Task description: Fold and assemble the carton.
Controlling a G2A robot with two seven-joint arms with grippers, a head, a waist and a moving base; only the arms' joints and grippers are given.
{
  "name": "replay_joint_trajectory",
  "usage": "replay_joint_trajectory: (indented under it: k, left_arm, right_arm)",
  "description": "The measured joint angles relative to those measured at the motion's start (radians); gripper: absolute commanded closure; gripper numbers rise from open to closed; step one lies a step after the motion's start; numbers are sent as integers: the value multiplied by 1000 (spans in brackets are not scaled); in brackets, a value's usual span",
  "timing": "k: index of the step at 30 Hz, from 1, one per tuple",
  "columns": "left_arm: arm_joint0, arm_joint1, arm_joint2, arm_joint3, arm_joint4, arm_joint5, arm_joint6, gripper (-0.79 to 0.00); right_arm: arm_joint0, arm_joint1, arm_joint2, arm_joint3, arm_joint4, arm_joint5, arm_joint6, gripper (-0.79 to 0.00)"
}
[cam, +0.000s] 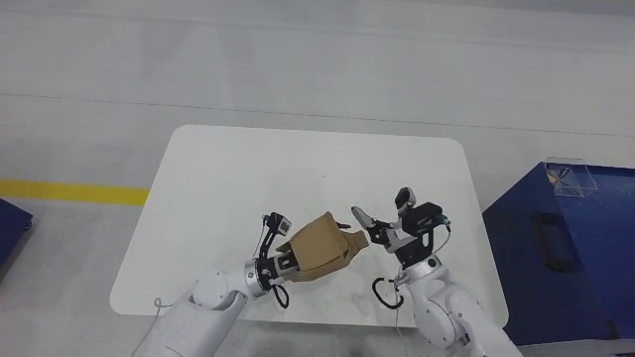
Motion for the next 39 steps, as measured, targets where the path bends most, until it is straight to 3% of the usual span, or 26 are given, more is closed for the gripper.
replay_joint_trajectory:
  k: [8, 24, 32, 39]
  left_arm:
    - [14, 3, -25, -4, 5, -2, 16, 0]
    - [22, -5, -33, -5, 17, 5, 43, 0]
    - [37, -3, -49, -25, 12, 3, 29, 0]
    - [39, -3, -58, -40, -77, 22, -66, 0]
  right_arm:
    - [39, -16, -70, 40, -74, 17, 73, -785]
    - [36, -40, -126, 39, -110, 15, 65, -785]
    - [-37, -28, 35, -17, 53, -37, 55, -785]
    - [-45, -18, 153, 83, 396, -177, 301, -785]
